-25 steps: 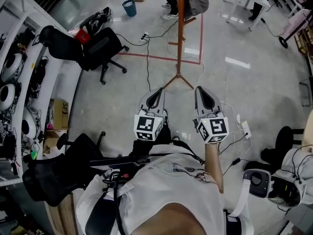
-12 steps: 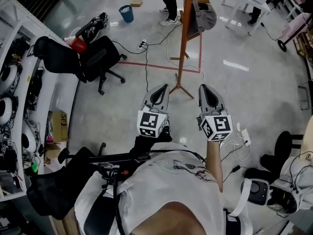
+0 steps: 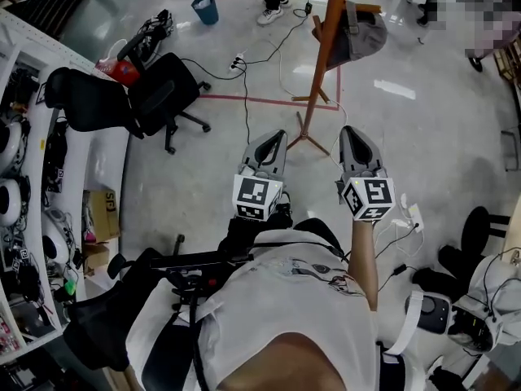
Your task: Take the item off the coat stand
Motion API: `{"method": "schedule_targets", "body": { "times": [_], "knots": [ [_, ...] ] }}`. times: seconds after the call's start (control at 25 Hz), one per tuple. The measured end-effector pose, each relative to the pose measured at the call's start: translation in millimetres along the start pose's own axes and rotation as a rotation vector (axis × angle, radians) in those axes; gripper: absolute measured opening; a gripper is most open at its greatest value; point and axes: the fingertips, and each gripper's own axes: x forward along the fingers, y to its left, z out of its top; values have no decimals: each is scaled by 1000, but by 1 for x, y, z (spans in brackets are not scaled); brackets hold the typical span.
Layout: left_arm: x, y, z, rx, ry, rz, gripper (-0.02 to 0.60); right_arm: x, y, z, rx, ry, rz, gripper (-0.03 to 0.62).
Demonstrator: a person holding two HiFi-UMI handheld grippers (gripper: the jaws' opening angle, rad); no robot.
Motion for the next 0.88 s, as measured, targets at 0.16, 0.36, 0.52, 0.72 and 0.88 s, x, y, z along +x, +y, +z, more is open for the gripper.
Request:
{"method": "schedule_targets", "body": {
  "times": [0.16, 0.36, 0.52, 0.72, 0.88],
  "knots": [
    [13, 8, -6, -17, 22, -2, 3, 23, -14, 4, -20, 13, -26, 5],
    [26, 13, 11, -9, -13, 45, 3, 46, -51, 38, -84, -55, -8, 8],
    [29, 20, 24, -9, -41, 104, 2, 61, -88, 71, -140, -94, 15, 67],
    [43, 18, 34, -5, -54, 128, 3, 83, -127, 110, -196, -121, 41, 110],
    [52, 23, 31, -28, -34, 149, 2, 106, -137, 124, -236, -102, 77, 137]
  ]
}}
